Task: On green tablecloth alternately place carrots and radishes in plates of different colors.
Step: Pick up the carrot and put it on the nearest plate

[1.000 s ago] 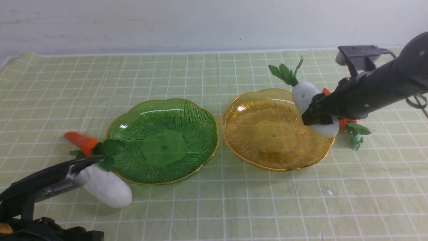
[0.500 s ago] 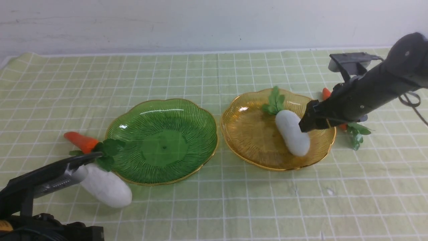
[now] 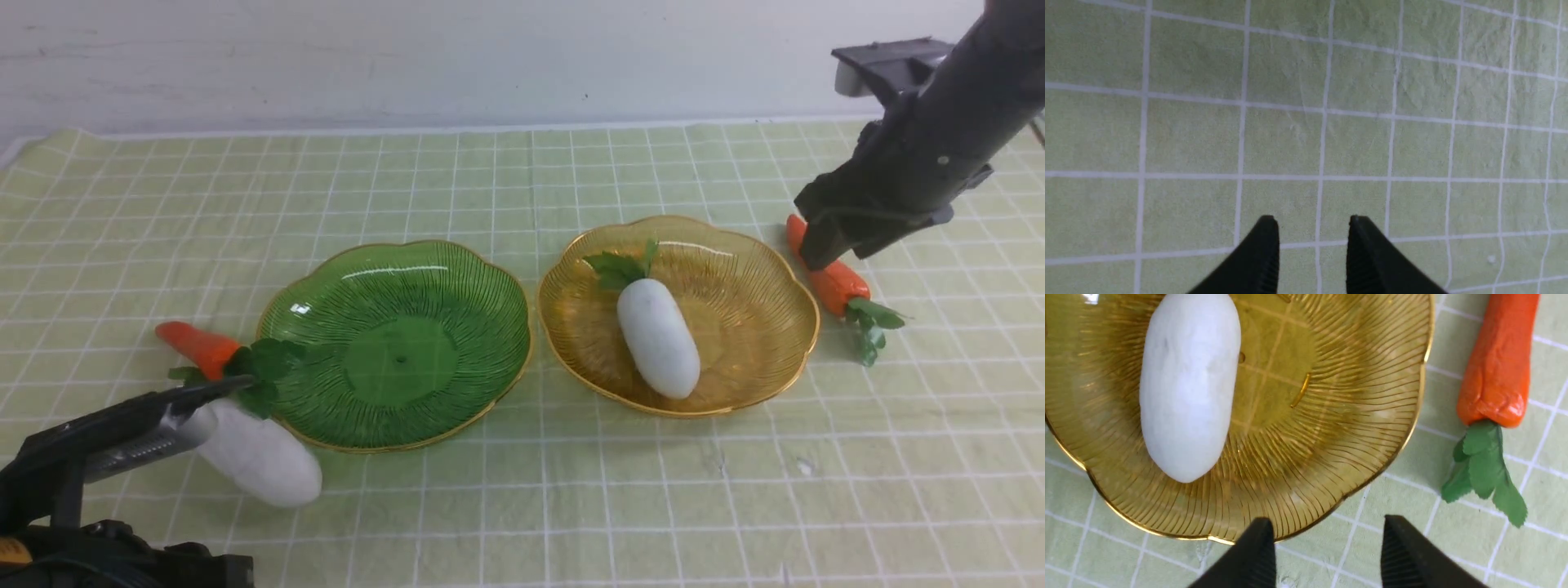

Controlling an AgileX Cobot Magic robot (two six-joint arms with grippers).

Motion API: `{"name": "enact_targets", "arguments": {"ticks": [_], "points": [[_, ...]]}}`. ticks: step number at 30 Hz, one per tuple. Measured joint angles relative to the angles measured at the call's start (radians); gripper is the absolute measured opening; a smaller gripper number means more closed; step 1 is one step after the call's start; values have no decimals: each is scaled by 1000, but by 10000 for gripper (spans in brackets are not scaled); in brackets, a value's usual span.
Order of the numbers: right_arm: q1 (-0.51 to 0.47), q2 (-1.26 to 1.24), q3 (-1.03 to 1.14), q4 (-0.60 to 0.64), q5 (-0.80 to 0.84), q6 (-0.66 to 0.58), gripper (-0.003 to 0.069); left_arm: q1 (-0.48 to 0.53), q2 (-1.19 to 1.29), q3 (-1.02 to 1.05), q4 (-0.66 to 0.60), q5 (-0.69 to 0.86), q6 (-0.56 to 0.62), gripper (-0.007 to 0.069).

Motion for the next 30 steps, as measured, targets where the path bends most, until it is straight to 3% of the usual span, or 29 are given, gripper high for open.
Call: {"name": "enact_targets", "arguments": {"ticks": [3, 7, 10, 23, 30], "points": [[0, -34, 17, -8, 1, 40, 220, 0, 0, 0, 0, 0, 8, 216], [0, -173, 129, -9, 5, 66, 49, 0, 0, 0, 0, 9, 14, 220], [0, -266, 204, -12, 6, 66, 1, 0, 0, 0, 0, 18, 15, 228], [0, -523, 527, -42, -32, 72, -14, 0, 0, 0, 0, 34, 7, 248], [0, -451, 543, -108, -305, 171, -1, 0, 0, 0, 0, 37, 7, 248]]}}
